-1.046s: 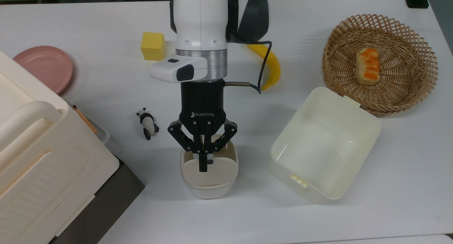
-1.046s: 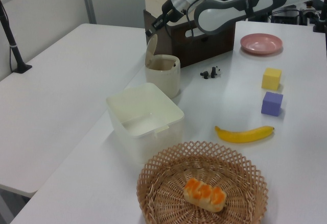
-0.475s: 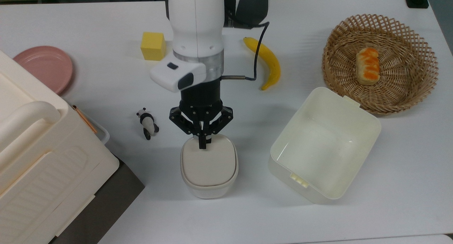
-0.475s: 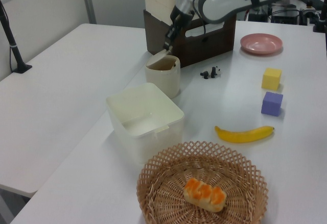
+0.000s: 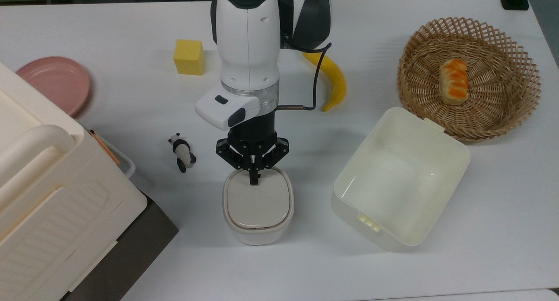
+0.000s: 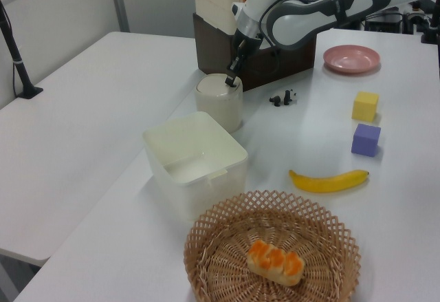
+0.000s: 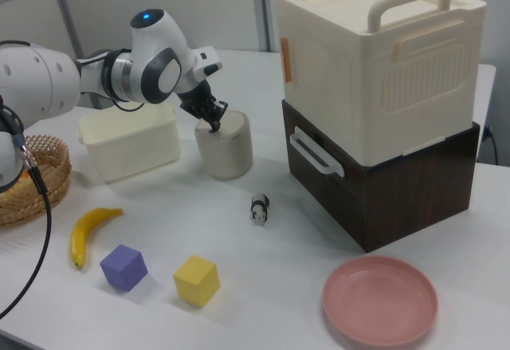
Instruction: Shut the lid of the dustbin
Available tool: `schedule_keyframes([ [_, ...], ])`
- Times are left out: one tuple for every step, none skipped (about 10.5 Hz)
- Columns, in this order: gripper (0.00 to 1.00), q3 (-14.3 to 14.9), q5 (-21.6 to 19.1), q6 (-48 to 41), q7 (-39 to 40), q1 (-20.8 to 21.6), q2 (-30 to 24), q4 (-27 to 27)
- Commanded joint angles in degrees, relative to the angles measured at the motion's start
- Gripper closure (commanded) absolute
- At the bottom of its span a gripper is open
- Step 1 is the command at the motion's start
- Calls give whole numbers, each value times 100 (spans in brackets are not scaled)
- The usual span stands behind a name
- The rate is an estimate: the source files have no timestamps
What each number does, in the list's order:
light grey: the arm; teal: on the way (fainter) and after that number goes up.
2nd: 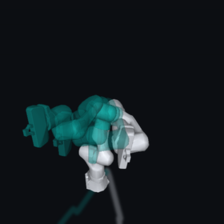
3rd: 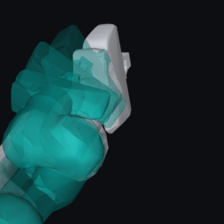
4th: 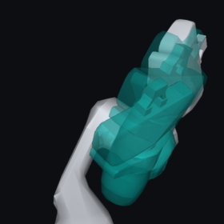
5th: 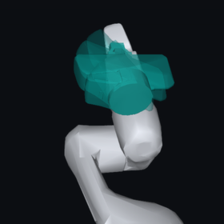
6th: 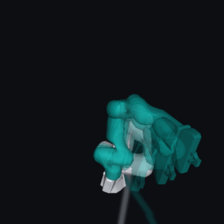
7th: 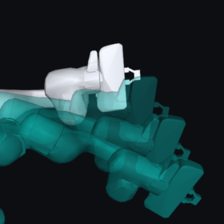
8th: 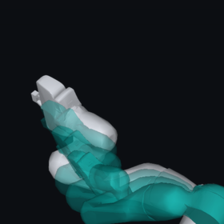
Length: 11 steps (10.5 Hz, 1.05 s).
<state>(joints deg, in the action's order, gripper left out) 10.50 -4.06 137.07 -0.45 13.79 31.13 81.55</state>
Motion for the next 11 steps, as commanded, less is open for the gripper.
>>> schedule_keyframes([
  [100,13,-33,-66,54,53,-115,151],
  [100,5,-77,-101,28,53,-368,176],
  [100,5,-86,-336,28,45,-675,325],
  [93,5,-86,-913,19,45,-1113,526],
  [75,-13,-86,-1458,27,10,-1466,754],
  [44,-13,-77,-2064,36,-8,-1817,966],
  [0,-13,-34,-2922,36,-43,-2195,1055],
  [0,-13,2,-3558,89,-87,-2425,1090],
  [0,-13,80,-4034,80,-87,-2601,1117],
  [0,-13,238,-4404,72,-87,-2733,1143],
  [0,-13,352,-4582,80,-87,-2778,1152],
])
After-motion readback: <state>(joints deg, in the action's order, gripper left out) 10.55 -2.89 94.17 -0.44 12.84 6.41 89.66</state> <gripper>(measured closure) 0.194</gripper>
